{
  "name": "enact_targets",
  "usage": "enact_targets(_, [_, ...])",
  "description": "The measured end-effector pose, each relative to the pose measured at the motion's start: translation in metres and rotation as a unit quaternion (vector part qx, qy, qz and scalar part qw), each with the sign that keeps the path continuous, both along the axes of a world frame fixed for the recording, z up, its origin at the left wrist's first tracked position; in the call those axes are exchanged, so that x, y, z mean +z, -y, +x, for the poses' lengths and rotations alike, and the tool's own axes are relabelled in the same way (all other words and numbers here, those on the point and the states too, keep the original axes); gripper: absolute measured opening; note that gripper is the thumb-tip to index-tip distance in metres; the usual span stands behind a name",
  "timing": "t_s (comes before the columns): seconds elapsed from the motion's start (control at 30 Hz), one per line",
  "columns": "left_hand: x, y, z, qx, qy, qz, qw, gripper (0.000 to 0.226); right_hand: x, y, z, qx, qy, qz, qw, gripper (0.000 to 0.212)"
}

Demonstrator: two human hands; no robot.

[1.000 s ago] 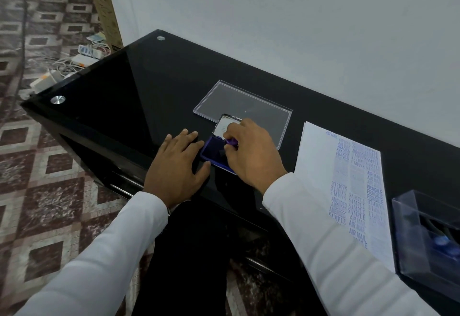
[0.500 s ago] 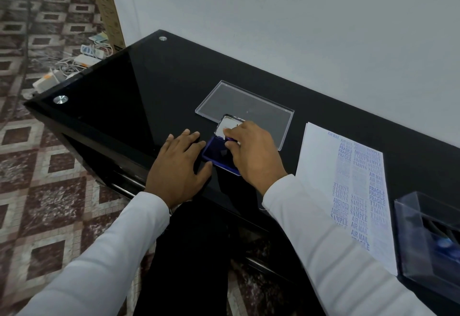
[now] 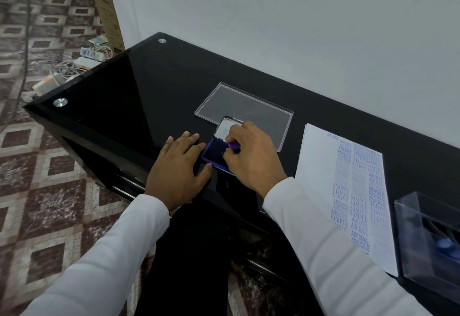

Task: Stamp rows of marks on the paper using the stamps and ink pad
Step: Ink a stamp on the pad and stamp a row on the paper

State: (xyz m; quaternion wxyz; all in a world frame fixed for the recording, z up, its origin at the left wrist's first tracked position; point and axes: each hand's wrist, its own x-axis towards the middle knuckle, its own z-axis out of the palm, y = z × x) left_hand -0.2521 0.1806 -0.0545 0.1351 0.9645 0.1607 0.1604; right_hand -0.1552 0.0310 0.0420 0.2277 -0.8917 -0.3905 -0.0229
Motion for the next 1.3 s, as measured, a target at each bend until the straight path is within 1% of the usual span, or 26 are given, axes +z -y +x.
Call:
enact_targets(0.2, [0.0,0.0,0.0,0.002,-0.003,0.0,1.0,0.061,0.002,0.0,0.002,0.005,-0.008,-0.007,1.0,0.026])
enact_targets(0.33, [0.0,0.0,0.001,0.002,-0.003,-0.003,1.0,0.062,0.005,0.0,0.004,0.015,-0.026,-0.042,0.999,0.027])
enact_targets(0.53, [0.0,0.0,0.001,0.003,-0.003,-0.001,1.0,0.059,0.001,0.002,0.002,-0.002,-0.017,0.013,1.0,0.025])
enact_targets(0.73, [0.0,0.001,0.001,0.008,-0.007,0.002,1.0,0.061,0.002,0.004,0.001,-0.004,-0.023,0.012,1.0,0.018])
enact_targets(0.83, [0.0,0.0,0.001,0.005,-0.011,0.001,1.0,0.059,0.004,0.003,0.0,0.001,-0.015,0.015,1.0,0.022])
enact_targets(0.9, [0.001,0.0,0.002,0.006,-0.011,-0.001,1.0,0.058,0.006,0.002,0.002,0.008,-0.011,-0.008,1.0,0.026])
enact_targets(0.97, [0.001,0.001,0.001,0.007,-0.007,-0.001,1.0,0.057,0.009,0.001,0.003,0.017,-0.011,-0.057,0.998,0.028])
enact_targets(1.1, [0.002,0.001,0.0,0.004,0.002,-0.001,1.0,0.061,0.01,0.002,0.002,0.035,-0.003,-0.08,0.996,0.03])
enact_targets(1.17, [0.002,0.001,0.0,0.005,0.001,-0.002,1.0,0.062,0.008,0.004,0.001,0.022,-0.013,-0.055,0.998,0.028])
enact_targets(1.23, [0.002,0.001,0.0,0.005,-0.003,-0.002,1.0,0.062,0.006,0.006,0.001,0.002,-0.026,0.002,1.0,0.025])
enact_targets(1.3, [0.002,0.001,0.001,0.005,-0.004,-0.001,1.0,0.06,0.005,0.007,0.001,-0.003,-0.036,0.017,0.999,0.022])
